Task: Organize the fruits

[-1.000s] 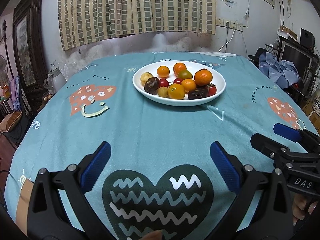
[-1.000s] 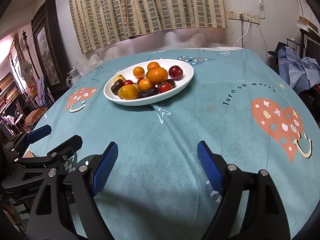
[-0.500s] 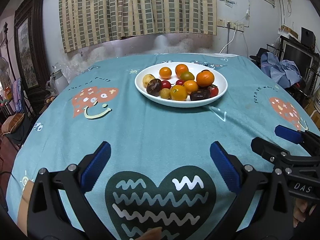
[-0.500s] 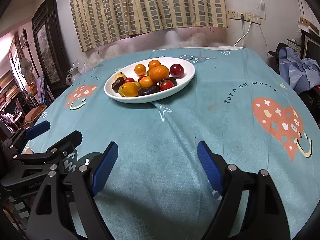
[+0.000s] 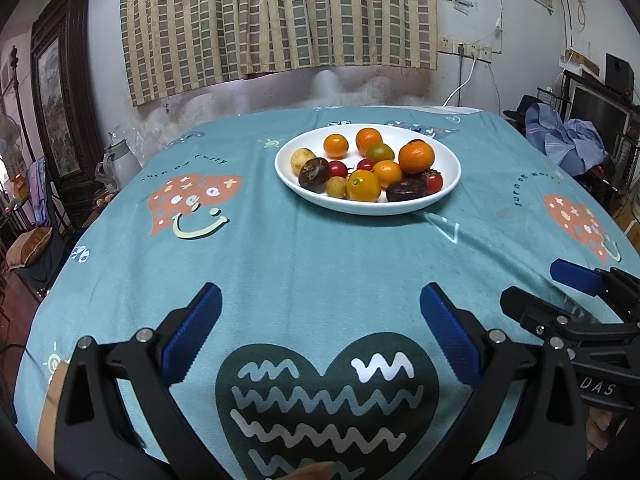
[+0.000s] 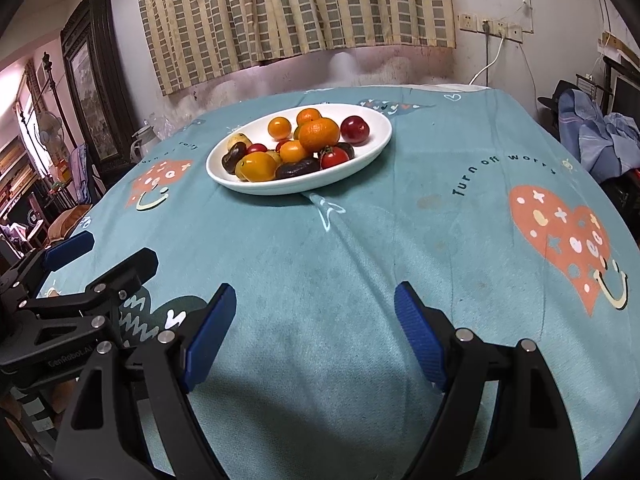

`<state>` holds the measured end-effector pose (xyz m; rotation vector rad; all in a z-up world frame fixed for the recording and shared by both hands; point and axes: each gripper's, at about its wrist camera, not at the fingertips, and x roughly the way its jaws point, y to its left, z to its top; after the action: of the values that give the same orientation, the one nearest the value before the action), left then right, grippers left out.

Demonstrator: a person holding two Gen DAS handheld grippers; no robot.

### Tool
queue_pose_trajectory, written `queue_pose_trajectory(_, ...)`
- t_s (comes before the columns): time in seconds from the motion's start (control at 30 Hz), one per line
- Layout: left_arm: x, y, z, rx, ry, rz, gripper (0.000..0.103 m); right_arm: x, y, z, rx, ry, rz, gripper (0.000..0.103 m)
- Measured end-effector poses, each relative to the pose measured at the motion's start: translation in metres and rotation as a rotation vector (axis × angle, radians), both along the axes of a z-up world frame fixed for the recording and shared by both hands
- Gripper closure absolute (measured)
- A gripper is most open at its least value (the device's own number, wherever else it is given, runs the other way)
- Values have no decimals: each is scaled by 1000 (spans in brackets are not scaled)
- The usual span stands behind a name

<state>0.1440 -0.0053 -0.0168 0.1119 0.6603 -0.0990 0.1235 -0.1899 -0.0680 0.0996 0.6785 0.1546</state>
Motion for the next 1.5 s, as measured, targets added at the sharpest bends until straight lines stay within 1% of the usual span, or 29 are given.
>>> queue_pose_trajectory(0.13, 4, -1, -6, -2, 26, 1, 2, 6, -3, -7, 2, 37, -14, 21)
queue_pose_trajectory(0.3, 5, -5, -12, 18, 43, 1, 2, 10, -5, -10, -4, 50, -25, 21)
queue_pose_trajectory(0.47, 6, -7, -14, 22, 54, -2, 2, 13, -8, -11, 0, 60, -33, 21)
queue_pose_trajectory(0.57, 6, -7, -15, 22, 54, 3, 2, 16, -5, -13, -18, 61, -35, 21)
queue_pose_trajectory(0.8, 16, -8, -30, 33, 117, 14, 2, 26, -4, -24, -40, 126, -43, 21)
queue_pose_trajectory(0.9, 21, -5, -37, 27, 151, 29, 2, 30, -3, -29, -47, 160, -40, 18)
queue_pose_trajectory(0.93, 23, -4, -39, 21, 165, 35, 2, 30, -2, -30, -44, 160, -31, 13)
queue_pose_trajectory(0.97, 25, -2, -41, 12, 178, 35, 2, 29, -1, -30, -42, 159, -20, 11)
queue_pose_trajectory(1.07, 26, -2, -45, 7, 204, 33, 2, 29, 0, -31, -50, 162, -20, 11)
queue_pose_trajectory(1.2, 24, -2, -45, 20, 195, 34, 2, 30, -1, -31, -38, 162, -17, 10)
queue_pose_trajectory(1.23, 24, -2, -45, 21, 197, 36, 2, 30, 0, -32, -36, 164, -12, 8)
queue_pose_trajectory(1.27, 25, -2, -46, 23, 200, 40, 2, 31, 0, -33, -24, 169, 9, 1)
queue_pose_trajectory(1.4, 28, -1, -48, 18, 220, 39, 2, 32, 2, -32, -30, 172, 12, 1)
queue_pose_trajectory(1.5, 26, -4, -47, 15, 215, 22, 2, 30, -2, -31, -4, 165, 12, 1)
